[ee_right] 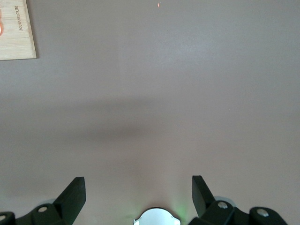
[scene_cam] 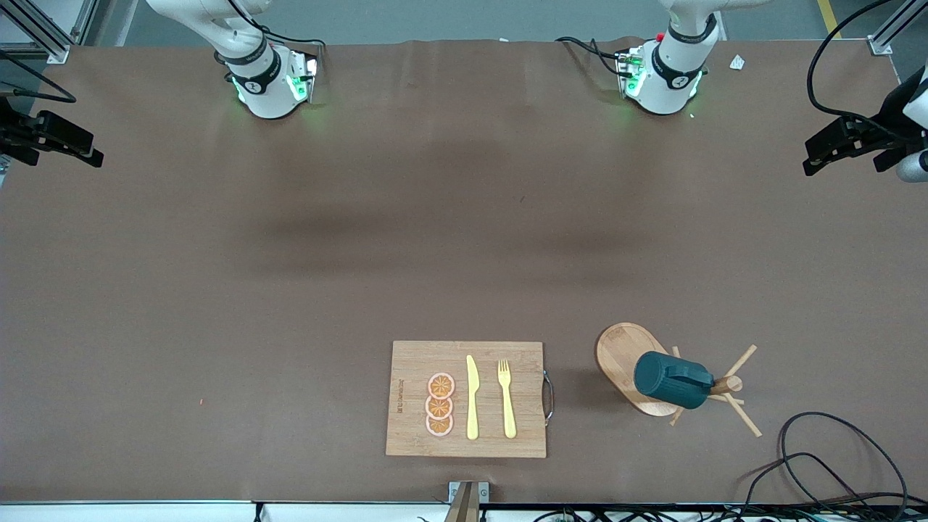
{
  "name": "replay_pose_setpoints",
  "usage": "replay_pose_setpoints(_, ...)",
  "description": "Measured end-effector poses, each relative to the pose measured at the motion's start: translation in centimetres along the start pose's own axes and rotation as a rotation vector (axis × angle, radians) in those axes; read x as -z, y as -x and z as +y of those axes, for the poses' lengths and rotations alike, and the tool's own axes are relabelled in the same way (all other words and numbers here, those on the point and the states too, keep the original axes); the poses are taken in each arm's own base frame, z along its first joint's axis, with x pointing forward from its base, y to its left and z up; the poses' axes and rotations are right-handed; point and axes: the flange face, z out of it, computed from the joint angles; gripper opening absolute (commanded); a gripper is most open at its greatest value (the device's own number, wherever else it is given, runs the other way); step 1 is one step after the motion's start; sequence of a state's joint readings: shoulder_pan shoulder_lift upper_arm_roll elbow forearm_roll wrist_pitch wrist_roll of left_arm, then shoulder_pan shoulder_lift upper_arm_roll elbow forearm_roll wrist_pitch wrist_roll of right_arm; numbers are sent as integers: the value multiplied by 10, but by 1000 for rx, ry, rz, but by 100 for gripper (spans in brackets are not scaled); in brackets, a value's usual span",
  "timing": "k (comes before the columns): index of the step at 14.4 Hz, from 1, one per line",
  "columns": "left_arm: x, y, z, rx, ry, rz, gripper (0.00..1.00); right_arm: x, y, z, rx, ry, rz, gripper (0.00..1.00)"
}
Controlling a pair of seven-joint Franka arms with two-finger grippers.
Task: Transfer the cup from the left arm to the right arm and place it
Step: 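Move the left gripper toward the teal cup on the wooden stand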
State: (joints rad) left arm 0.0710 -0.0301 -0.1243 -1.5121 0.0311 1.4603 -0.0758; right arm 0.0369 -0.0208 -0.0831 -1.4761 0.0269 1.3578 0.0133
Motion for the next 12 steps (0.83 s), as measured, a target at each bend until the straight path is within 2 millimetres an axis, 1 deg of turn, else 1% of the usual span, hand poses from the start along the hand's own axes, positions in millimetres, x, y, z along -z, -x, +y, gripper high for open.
replay_pose_setpoints(6,8,0,-3,6,1,16,100,0,-1,1,10,10,5,100)
replay_pose_setpoints(8,5,-4,-5,8,3,12,100,0,-1,0,17,10,5,100)
replay_pose_setpoints(10,-5,-22,-6,9,8,2,100,1,-1,-1,32,10,6,100)
replay_pose_setpoints(12,-22,-47,-6,10,17,-5,100,1,-1,-1,40,10,7,100)
